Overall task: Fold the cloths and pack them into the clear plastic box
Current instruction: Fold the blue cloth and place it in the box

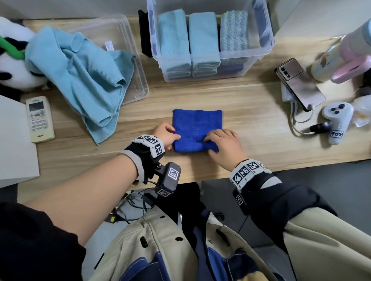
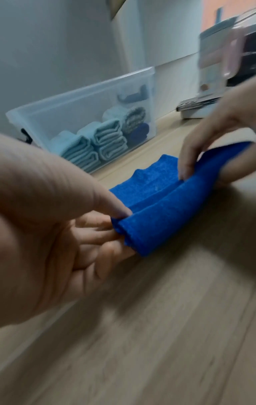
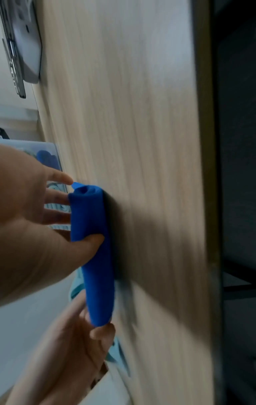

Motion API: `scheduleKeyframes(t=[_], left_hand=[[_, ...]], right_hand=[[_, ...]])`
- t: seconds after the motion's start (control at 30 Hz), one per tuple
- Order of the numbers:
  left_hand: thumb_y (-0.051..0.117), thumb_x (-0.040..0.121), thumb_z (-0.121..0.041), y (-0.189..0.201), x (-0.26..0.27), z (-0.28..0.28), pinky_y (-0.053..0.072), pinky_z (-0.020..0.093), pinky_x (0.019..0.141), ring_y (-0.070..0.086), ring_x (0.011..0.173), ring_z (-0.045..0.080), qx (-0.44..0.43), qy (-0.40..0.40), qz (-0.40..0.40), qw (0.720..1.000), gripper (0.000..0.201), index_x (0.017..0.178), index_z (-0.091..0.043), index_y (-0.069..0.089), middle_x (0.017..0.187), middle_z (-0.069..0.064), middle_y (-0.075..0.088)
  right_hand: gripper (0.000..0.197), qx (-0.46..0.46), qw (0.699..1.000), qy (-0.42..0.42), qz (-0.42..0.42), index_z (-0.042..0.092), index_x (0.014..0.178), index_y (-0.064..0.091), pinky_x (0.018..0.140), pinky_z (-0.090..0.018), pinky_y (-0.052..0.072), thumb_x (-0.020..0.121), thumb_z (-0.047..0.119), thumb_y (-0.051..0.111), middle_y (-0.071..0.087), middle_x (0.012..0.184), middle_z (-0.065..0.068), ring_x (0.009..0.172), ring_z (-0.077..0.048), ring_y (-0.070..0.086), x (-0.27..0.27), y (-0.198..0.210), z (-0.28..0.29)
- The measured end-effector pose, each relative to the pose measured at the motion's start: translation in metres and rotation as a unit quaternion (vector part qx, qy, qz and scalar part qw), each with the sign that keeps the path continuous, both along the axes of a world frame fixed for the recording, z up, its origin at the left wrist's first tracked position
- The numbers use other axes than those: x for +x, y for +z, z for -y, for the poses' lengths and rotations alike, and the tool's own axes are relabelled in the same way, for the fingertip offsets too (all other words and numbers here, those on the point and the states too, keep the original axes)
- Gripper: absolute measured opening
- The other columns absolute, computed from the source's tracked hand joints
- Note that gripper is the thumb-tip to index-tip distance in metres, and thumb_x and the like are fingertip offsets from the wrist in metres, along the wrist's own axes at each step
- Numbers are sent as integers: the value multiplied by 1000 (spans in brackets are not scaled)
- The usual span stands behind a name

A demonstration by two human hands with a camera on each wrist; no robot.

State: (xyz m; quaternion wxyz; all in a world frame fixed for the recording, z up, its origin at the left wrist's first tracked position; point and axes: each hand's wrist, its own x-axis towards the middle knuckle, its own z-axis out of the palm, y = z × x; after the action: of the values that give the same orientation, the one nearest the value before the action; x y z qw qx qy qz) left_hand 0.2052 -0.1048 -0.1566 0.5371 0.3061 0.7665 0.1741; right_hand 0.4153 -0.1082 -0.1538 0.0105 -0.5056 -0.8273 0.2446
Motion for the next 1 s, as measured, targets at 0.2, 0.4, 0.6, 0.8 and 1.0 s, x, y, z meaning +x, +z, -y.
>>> scheduleKeyframes(t=[0.2, 0.4, 0.6, 0.8, 1.0], left_hand=[[83, 66, -16, 13, -9, 3, 37, 4, 78, 52, 88, 11, 181, -214, 19, 960, 33, 92, -16, 63, 96, -2, 53], [71, 75, -6, 4, -12, -8, 41, 21, 85, 56, 90, 14, 175, -196, -34, 964, 28, 101, -8, 64, 94, -1, 61], [66, 82, -12, -3, -4, -28, 47, 30, 88, 58, 86, 20, 177, -76, -72, 979, 23, 104, -5, 63, 93, 8, 65], [60, 85, -14, -7, -3, -37, 45, 28, 88, 52, 87, 15, 155, 2, -94, 983, 25, 108, -7, 57, 89, 3, 58], [48, 92, -32, -5, -15, -28, 45, 28, 56, 58, 50, 19, 33, 71, -49, 996, 30, 66, -16, 48, 45, -4, 57]], right_hand=[[27, -92, 992, -43, -72, 21, 101, 63, 81, -31, 45, 78, 27, 51, 68, 94, 4, 88, -21, 61, -4, 14, -21], [17, -118, 971, -171, -118, 19, 101, 62, 75, -28, 44, 87, 25, 58, 67, 94, 3, 88, -16, 58, -2, 8, -39], [23, -109, 937, -299, -144, 14, 107, 59, 73, -24, 40, 88, 26, 61, 63, 101, -1, 81, -16, 52, 1, -8, -52], [50, -76, 965, -233, -97, 14, 126, 50, 95, -34, 43, 80, 22, 68, 52, 124, -7, 106, -25, 53, -1, -12, -63], [36, -151, 972, -181, -1, 15, 111, 61, 83, -30, 45, 80, 31, 68, 64, 105, -3, 101, -22, 57, -10, -3, -68]])
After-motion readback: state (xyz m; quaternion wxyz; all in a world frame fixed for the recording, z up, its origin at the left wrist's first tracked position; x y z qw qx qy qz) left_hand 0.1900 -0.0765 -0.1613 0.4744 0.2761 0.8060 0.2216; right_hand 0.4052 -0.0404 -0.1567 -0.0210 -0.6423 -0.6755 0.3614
